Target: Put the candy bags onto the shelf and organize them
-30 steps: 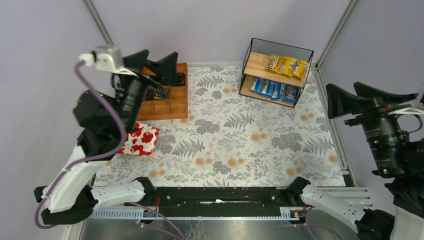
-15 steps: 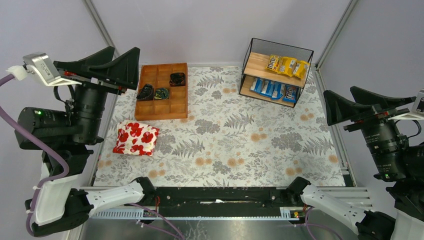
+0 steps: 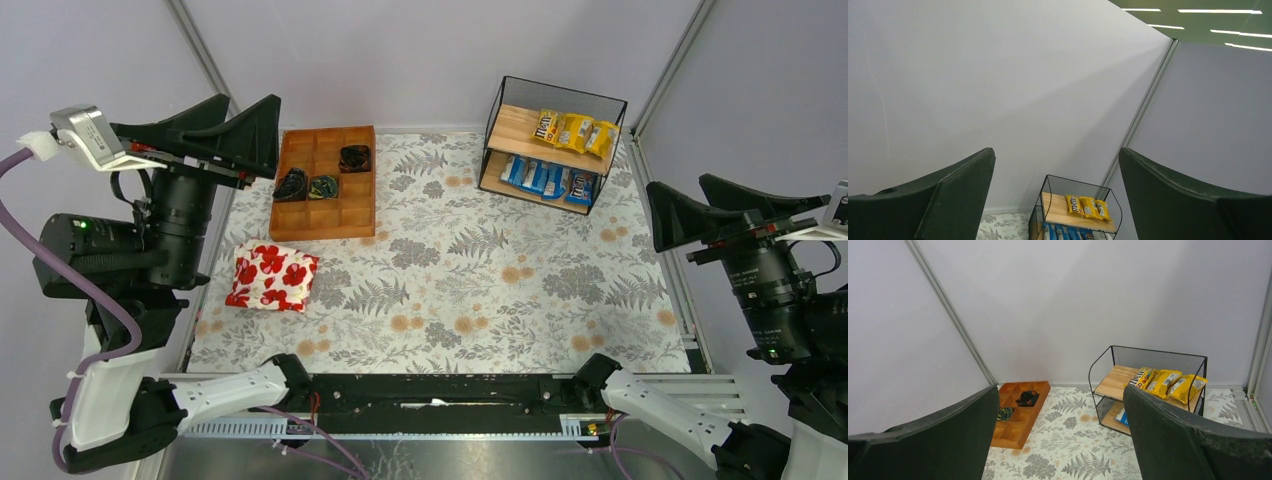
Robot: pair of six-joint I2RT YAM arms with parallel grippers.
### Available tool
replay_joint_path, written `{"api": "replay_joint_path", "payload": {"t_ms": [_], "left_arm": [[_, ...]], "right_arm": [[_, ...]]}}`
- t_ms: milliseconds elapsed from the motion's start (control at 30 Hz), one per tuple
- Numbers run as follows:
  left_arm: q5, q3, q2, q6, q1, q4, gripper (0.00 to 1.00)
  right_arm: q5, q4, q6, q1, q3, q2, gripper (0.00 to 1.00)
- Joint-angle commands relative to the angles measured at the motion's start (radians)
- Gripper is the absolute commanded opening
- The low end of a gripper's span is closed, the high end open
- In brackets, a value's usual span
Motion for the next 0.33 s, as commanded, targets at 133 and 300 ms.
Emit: {"api": "replay_joint_path", "payload": {"t_ms": [133,300], "left_arm": [[-0.018,-0.003,-0.021,0.032,0.003,0.035,0.99],[-0.024,-0.011,-0.029,0.037,0.003,0.038,0.99]], "right_arm": [[-0.004,0.041,0.01,-0.002,-0.009,-0.005,1.0],[-0.011,0.027,-0.023,-0.002,-0.017,0.011,1.0]]}}
